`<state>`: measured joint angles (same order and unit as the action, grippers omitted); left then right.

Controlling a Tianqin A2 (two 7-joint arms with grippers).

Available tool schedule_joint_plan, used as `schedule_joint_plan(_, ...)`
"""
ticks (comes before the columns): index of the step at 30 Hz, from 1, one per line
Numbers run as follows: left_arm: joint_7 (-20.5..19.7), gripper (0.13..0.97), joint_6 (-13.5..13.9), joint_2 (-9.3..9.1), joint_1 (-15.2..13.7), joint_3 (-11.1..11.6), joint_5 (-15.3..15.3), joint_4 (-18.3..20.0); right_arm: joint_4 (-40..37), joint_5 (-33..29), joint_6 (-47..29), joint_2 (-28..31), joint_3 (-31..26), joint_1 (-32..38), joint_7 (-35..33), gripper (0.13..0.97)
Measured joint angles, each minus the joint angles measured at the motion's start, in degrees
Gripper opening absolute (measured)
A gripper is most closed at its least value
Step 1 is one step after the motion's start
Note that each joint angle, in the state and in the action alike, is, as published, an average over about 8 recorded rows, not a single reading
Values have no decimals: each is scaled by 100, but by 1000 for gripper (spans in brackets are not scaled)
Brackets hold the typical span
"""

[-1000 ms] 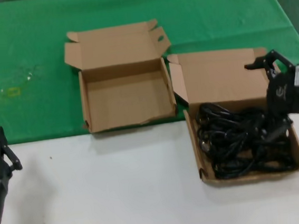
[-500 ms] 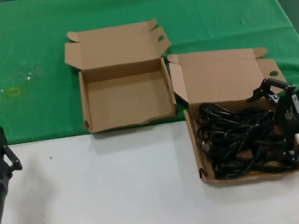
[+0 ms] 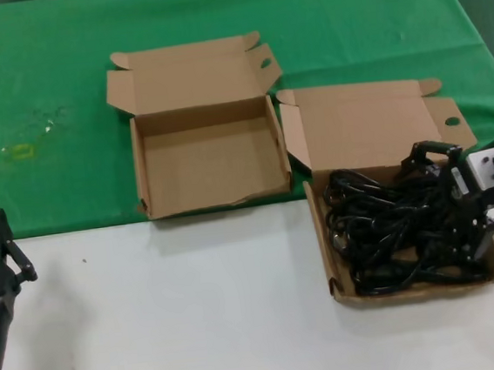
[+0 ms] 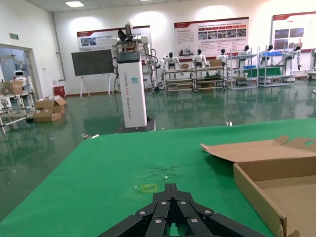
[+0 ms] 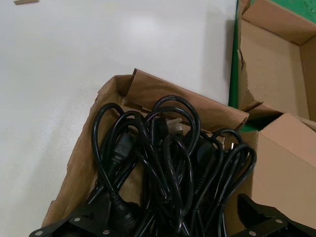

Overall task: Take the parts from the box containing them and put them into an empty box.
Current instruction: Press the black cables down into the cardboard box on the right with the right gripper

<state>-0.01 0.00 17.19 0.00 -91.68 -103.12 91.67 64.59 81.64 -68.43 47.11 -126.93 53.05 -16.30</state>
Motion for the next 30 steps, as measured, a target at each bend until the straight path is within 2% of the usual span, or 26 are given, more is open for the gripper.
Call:
schedule_joint_plan(7,0,144,0,0,0,0,0,0,-215,-230,-40,-249,73,54,-30,911)
schedule_joint_plan(16,0,144,0,0,0,0,0,0,-254,-389,-95,-357,171,27,-12,785)
schedule_joint_plan(30,-5,144,0,0,0,0,1,0,-45,-512,-174,-283,323,-156,100,457)
